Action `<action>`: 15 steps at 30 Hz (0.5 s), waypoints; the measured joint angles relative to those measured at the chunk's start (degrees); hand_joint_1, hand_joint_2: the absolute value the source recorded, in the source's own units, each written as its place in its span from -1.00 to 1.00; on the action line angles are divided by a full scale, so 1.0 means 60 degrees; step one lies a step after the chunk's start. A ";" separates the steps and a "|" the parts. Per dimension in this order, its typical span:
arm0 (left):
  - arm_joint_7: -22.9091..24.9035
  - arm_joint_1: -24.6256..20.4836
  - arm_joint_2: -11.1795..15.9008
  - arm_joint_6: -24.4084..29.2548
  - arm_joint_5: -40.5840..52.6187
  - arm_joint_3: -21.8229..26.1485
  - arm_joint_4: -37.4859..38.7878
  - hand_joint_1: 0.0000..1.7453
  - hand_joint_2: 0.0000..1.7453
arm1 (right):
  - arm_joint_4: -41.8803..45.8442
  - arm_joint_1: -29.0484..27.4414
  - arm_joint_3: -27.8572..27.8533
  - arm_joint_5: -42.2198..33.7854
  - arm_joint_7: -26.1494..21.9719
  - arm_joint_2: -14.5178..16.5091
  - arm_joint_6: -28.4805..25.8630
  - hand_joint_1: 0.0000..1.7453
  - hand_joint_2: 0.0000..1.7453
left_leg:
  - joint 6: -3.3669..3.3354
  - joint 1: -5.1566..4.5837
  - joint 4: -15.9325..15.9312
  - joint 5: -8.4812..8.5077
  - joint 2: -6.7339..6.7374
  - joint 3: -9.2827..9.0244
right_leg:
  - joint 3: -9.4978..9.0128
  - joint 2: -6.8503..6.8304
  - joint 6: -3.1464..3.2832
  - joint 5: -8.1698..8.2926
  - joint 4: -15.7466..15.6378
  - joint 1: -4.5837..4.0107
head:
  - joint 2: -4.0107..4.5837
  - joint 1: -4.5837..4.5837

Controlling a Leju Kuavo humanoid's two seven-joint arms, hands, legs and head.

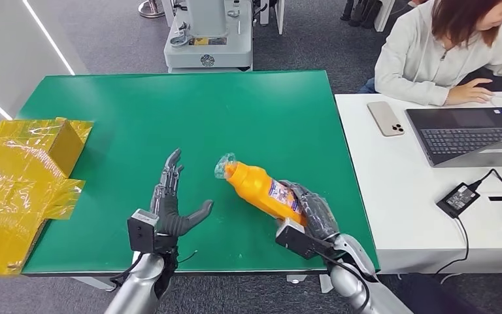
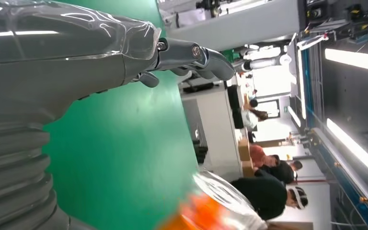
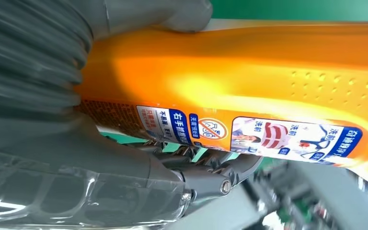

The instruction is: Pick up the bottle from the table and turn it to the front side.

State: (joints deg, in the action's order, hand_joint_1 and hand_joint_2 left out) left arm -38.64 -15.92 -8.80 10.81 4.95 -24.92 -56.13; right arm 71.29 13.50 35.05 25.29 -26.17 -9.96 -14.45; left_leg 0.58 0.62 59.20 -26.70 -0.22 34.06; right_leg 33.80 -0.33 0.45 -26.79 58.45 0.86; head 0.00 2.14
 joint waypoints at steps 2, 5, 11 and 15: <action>0.0030 0.0009 0.0011 0.0029 0.0135 0.0087 -0.0011 -1.00 1.00 | 0.0612 -0.0507 -0.0481 0.0019 -0.0154 0.0014 -0.0195 1.00 1.00 | 0.0000 0.0000 0.0001 0.0000 -0.0001 0.0001 | -0.0001 -0.0001 0.0000 0.0000 0.0000 0.0001 | 0.0000 0.0000; 0.0033 0.0012 0.0008 -0.0041 0.0231 0.0242 -0.0007 -1.00 1.00 | 0.1351 -0.1156 -0.1064 0.0195 -0.0386 0.0057 -0.0325 1.00 1.00 | 0.0000 -0.0001 0.0002 0.0000 0.0002 0.0002 | -0.0001 0.0001 -0.0001 0.0001 -0.0002 0.0001 | 0.0000 -0.0001; 0.0684 -0.0050 -0.0140 -0.1780 -0.0278 0.0310 0.0090 -1.00 1.00 | 0.2078 -0.1858 -0.1495 0.0610 -0.0850 0.0354 -0.0940 1.00 1.00 | 0.0000 -0.0001 0.0004 0.0000 0.0006 0.0001 | 0.0003 0.0005 0.0000 0.0001 -0.0003 0.0002 | 0.0000 0.0000; 0.1057 -0.0404 -0.0477 -0.3125 -0.1117 0.0304 0.0405 -1.00 1.00 | 0.2312 -0.1865 -0.1570 0.0415 -0.1029 0.0650 -0.1068 1.00 1.00 | -0.0001 -0.0001 0.0004 0.0002 0.0010 0.0001 | 0.0006 0.0008 0.0000 0.0004 -0.0002 0.0002 | 0.0000 0.0001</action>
State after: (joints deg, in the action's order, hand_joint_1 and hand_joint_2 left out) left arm -32.30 -18.34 -11.66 -7.94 -1.76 -23.09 -53.70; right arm 85.16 2.31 25.63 27.79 -32.34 -6.06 -20.86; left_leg 0.57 0.62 59.22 -26.69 -0.16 34.07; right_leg 33.83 -0.28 0.45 -26.76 58.44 0.87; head 0.00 2.14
